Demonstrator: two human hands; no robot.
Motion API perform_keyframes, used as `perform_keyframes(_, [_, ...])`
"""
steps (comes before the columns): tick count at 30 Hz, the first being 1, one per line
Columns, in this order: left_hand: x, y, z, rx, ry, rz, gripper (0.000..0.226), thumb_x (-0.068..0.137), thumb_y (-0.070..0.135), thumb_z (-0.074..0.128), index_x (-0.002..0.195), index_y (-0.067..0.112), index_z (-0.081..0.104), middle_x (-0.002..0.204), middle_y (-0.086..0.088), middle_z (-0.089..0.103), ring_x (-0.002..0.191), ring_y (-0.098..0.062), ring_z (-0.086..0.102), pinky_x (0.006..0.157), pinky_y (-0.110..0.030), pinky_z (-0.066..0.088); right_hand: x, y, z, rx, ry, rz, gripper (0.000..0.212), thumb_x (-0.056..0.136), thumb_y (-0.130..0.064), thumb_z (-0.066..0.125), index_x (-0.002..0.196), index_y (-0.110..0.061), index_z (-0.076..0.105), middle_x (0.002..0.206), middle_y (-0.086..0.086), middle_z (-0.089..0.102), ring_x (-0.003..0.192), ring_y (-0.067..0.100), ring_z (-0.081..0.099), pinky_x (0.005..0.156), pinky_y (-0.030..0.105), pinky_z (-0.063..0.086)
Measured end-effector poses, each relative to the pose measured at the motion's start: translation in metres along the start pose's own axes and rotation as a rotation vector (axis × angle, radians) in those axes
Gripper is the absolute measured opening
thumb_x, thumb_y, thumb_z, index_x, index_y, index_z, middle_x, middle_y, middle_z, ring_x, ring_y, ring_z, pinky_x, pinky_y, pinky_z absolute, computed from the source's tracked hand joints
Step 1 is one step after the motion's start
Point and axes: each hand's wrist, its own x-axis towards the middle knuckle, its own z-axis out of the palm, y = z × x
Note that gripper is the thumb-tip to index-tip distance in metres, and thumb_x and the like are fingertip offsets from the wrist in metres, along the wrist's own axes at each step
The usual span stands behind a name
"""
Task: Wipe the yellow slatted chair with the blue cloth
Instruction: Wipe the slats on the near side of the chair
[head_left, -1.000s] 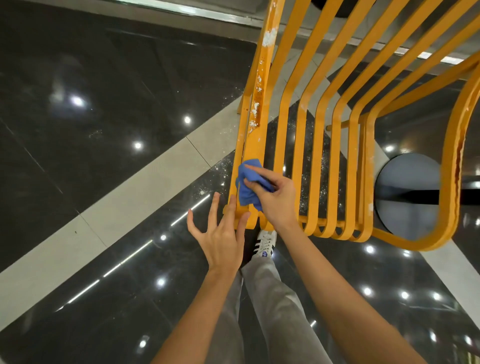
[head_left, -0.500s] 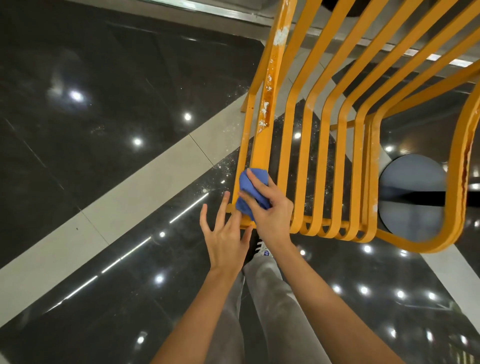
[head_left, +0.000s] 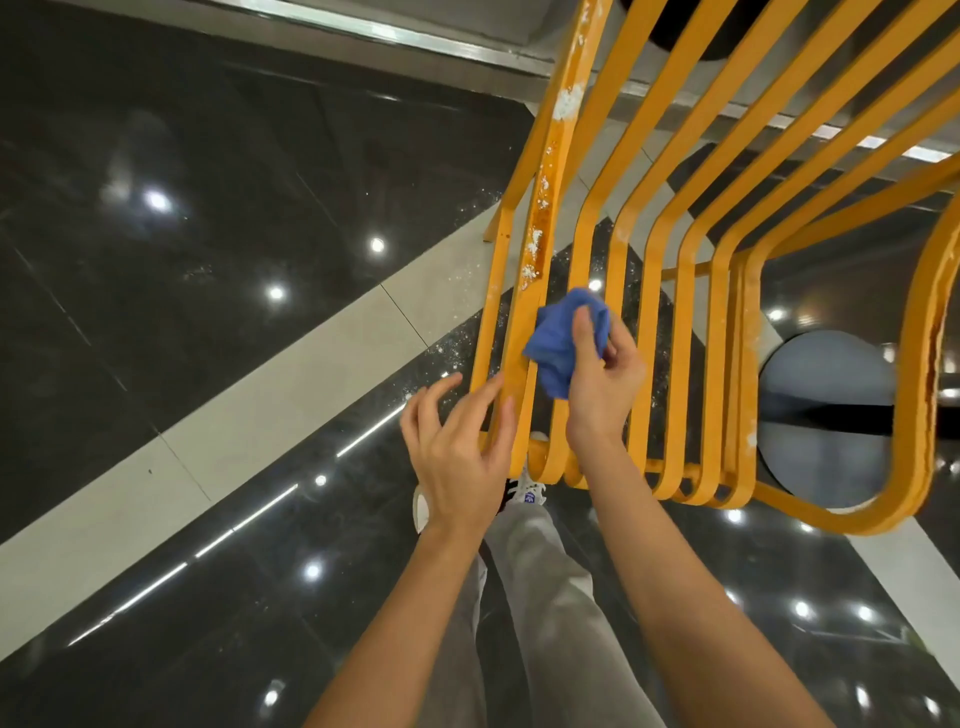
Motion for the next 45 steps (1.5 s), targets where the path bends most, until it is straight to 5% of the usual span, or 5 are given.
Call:
perform_keyframes(8, [0.024, 0.022, 0.053, 0.017, -0.134, -0.2, 0.036, 0.096, 0.023, 0.061, 0.129, 0.01, 0.059, 0.127, -0.001, 0.064, 0.124, -0.022, 0.053, 0.1, -0.045, 0.042, 0.048, -0.003, 0.051, -0.034, -0.246, -0.027, 0.016, 0.09, -0.018, 0.069, 0.099, -0.009, 0.076, 0.109, 0.012, 0.07, 0.12, 0.022, 0.054, 0.108, 0.025, 0.041])
perform_keyframes(15, [0.03, 0.029, 0.071, -0.027, -0.025, -0.332, 0.029, 0.1, 0.017, 0.048, 0.121, 0.006, 0.063, 0.118, -0.006, 0.067, 0.117, -0.026, 0.056, 0.093, -0.049, 0.047, 0.051, 0.002, 0.039, -0.234, -0.212, -0.071, 0.034, 0.091, -0.034, 0.066, 0.122, -0.018, 0.068, 0.064, -0.012, 0.059, 0.056, 0.002, 0.05, 0.055, 0.013, 0.039])
perform_keyframes(20, [0.028, 0.027, 0.074, 0.039, -0.033, -0.361, 0.031, 0.101, 0.02, 0.042, 0.118, 0.006, 0.064, 0.118, -0.006, 0.067, 0.117, -0.026, 0.056, 0.095, -0.047, 0.046, 0.063, 0.003, 0.044, -0.263, -0.231, -0.037, 0.086, 0.084, -0.021, 0.077, 0.151, -0.012, 0.022, 0.102, -0.012, 0.068, 0.082, 0.001, 0.066, 0.07, 0.011, 0.053])
perform_keyframes(33, [0.026, 0.031, 0.075, 0.201, -0.024, -0.392, 0.038, 0.101, 0.024, 0.036, 0.127, 0.016, 0.063, 0.119, 0.003, 0.066, 0.113, -0.015, 0.055, 0.101, -0.034, 0.03, 0.08, 0.016, 0.049, -0.242, -0.076, -0.053, 0.023, 0.098, -0.023, 0.058, 0.081, -0.008, 0.055, 0.058, -0.007, 0.044, 0.047, 0.0, 0.041, 0.045, 0.012, 0.03])
perform_keyframes(45, [0.026, 0.033, 0.074, 0.234, -0.033, -0.393, 0.036, 0.102, 0.023, 0.036, 0.128, 0.018, 0.061, 0.119, 0.006, 0.065, 0.114, -0.016, 0.055, 0.101, -0.037, 0.031, 0.087, 0.015, 0.038, -0.045, -0.143, 0.054, 0.023, 0.096, -0.013, 0.061, 0.109, 0.005, 0.063, 0.082, 0.0, 0.064, 0.072, -0.002, 0.06, 0.062, 0.012, 0.047])
